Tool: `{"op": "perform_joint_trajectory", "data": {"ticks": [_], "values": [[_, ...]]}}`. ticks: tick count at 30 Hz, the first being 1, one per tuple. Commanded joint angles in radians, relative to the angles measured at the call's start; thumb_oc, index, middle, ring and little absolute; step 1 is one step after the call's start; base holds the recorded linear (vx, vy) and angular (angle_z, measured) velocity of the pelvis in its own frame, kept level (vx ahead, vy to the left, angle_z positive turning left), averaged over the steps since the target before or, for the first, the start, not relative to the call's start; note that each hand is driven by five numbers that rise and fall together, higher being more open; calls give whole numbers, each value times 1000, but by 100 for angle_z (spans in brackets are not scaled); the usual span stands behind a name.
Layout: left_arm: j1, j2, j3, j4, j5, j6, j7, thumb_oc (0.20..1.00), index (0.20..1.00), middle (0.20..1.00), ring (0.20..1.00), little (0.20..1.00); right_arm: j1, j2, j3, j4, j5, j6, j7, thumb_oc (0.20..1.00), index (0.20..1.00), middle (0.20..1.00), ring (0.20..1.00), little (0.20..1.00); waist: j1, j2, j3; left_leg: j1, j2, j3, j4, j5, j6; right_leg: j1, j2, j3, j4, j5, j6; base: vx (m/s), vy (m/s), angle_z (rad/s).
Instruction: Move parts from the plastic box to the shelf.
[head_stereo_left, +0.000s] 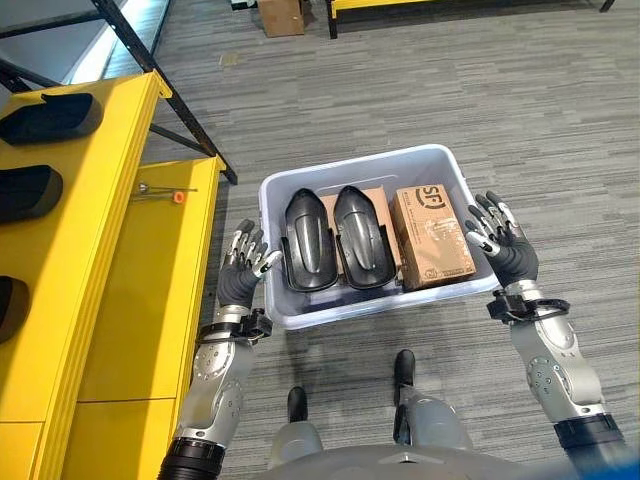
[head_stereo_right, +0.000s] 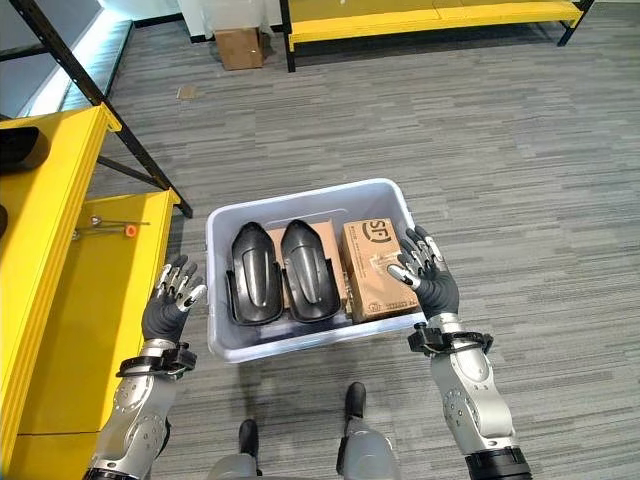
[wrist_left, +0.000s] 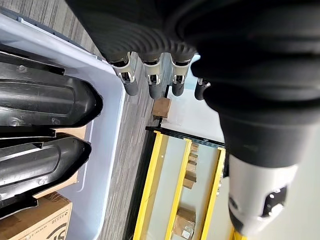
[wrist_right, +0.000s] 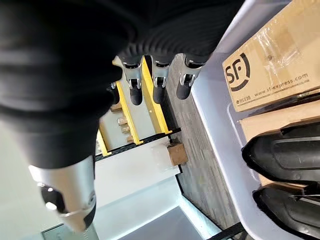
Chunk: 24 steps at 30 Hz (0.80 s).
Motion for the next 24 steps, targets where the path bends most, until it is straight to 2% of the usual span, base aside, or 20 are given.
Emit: {"op": "perform_joint_trajectory", "data": {"ticks": [1, 2, 3, 4, 5, 6, 7, 9, 10, 14, 17, 20, 24], "values": [[4, 52, 47, -62, 3, -46, -5, 1000, 1000, 1000, 1000, 1000, 3, 25, -8, -70, -6, -68, 4, 1000, 1000, 1000, 1000, 1000, 7, -58, 13, -1, -44, -25, 211, 12, -7, 0, -41, 93, 97, -61, 35, -8, -162, 3], [1, 52, 44, -65, 4, -45, -5, 1000, 1000, 1000, 1000, 1000, 0, 22, -6, -73, -5, -71, 1, 1000, 1000, 1000, 1000, 1000, 21, -75, 32, -59, -92, -58, 322, 17, 2, 10, -40, 102, 94, -67, 21, -32, -124, 1], [1, 53, 45, -65, 4, -45, -5, 1000, 1000, 1000, 1000, 1000, -1, 23, -6, -73, -5, -71, 2, 1000, 1000, 1000, 1000, 1000, 19, -77, 30, -66, -95, -60, 324, 19, 3, 7, -43, 100, 93, -64, 22, -6, -142, -4], [-1, 51, 44, -66, 1, -41, -1, 1000, 1000, 1000, 1000, 1000, 2, 24, -13, -74, -9, -76, -4, 1000, 1000, 1000, 1000, 1000, 27, -104, 46, -147, -107, -49, 363, 9, 23, 25, -58, 98, 83, -75, 18, 150, -5, 5], [0, 53, 45, -71, -4, -38, -6, 1000, 1000, 1000, 1000, 1000, 7, 24, -32, -72, -15, -83, -18, 1000, 1000, 1000, 1000, 1000, 28, -113, 40, -171, -31, 6, 181, 12, 24, 49, -79, 97, 65, -81, 45, 223, 64, 22], [-3, 56, 41, -70, -2, -39, -1, 1000, 1000, 1000, 1000, 1000, 10, 23, -36, -71, -18, -87, -28, 1000, 1000, 1000, 1000, 1000, 27, -109, 40, -194, 11, 31, 98, 57, 7, 55, -84, 96, 65, -82, 55, 349, 313, 50], [-13, 59, 45, -55, 11, -45, 20, 1000, 1000, 1000, 1000, 1000, 10, 20, -50, -59, -41, -91, -50, 1000, 1000, 1000, 1000, 1000, 41, -90, 38, -212, 50, 46, -26, 158, -37, 67, -95, 104, 77, -91, 74, 251, 315, 39], [-11, 68, 41, -55, -3, -57, 22, 1000, 1000, 1000, 1000, 1000, -12, 29, -14, -47, -65, -88, -50, 1000, 1000, 1000, 1000, 1000, 53, -77, 30, -151, 14, -19, -5, 66, -22, 56, -94, 152, 90, -97, 85, 180, 299, -83], [-16, 66, 39, -67, -2, -59, 14, 1000, 1000, 1000, 1000, 1000, -9, 40, -22, -45, -64, -86, -45, 1000, 1000, 1000, 1000, 1000, 39, -62, 17, -126, 12, 47, -49, 75, -37, 65, -98, 152, 73, -88, 88, 225, 389, -176], [-46, 99, 39, -73, 11, -64, 27, 1000, 1000, 1000, 1000, 1000, -47, 70, 39, -16, -56, -58, -31, 1000, 1000, 1000, 1000, 1000, 53, -85, 12, -66, -36, 137, -37, 19, -4, 89, -169, 188, 19, -39, 131, 151, 297, -61], [-65, 102, 33, -71, 18, -64, 41, 1000, 1000, 1000, 1000, 1000, -85, 69, 70, 5, -58, -49, -27, 1000, 1000, 1000, 1000, 1000, 55, -97, 10, -66, -46, 159, -39, 5, 4, 74, -187, 187, -2, -16, 148, 61, 109, 5], [-77, 107, 30, -72, 24, -69, 50, 1000, 1000, 1000, 1000, 1000, -121, 53, 84, 19, -76, -44, -32, 1000, 1000, 1000, 1000, 1000, 58, -100, 15, -75, -47, 175, -54, 12, 1, 49, -191, 190, -8, 0, 153, 20, 24, -8], [-133, 119, 9, -62, 30, -85, 85, 1000, 1000, 1000, 1000, 1000, -238, 30, 109, 122, -165, -54, -107, 1000, 1000, 1000, 1000, 1000, 59, -79, 47, -136, -40, 175, -69, 33, -9, -31, -196, 180, -15, 20, 155, -34, -19, -16]]}}
